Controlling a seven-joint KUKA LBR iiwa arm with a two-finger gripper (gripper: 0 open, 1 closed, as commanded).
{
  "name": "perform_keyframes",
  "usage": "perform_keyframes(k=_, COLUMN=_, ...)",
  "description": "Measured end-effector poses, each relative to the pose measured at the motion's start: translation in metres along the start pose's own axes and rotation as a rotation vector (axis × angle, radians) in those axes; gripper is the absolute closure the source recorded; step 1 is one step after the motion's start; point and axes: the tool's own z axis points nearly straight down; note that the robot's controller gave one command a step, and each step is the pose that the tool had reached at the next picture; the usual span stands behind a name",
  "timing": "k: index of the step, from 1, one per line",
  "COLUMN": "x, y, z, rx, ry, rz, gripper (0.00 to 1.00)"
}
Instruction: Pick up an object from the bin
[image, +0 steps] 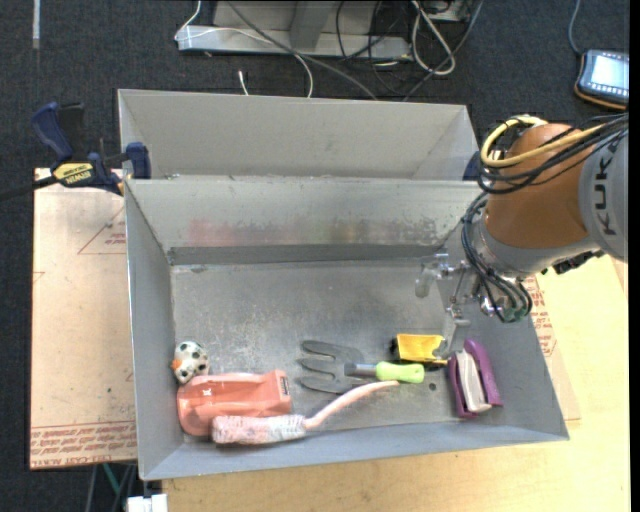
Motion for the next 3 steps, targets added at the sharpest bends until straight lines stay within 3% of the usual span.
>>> perform_keyframes(k=1, x=-0.002, y=0.000, z=-0.004, rx=0.001, ry=-0.007, rz=-0.003, gripper=0.00)
perform_keyframes(k=2, x=0.019, y=-0.003, z=0.086, rx=-0.001, ry=-0.003, rz=0.118, gripper=0.00)
perform_keyframes(k=3, x=0.018, y=0.000, z=0.085, rx=0.001, ry=-0.016, rz=0.074, gripper=0.00)
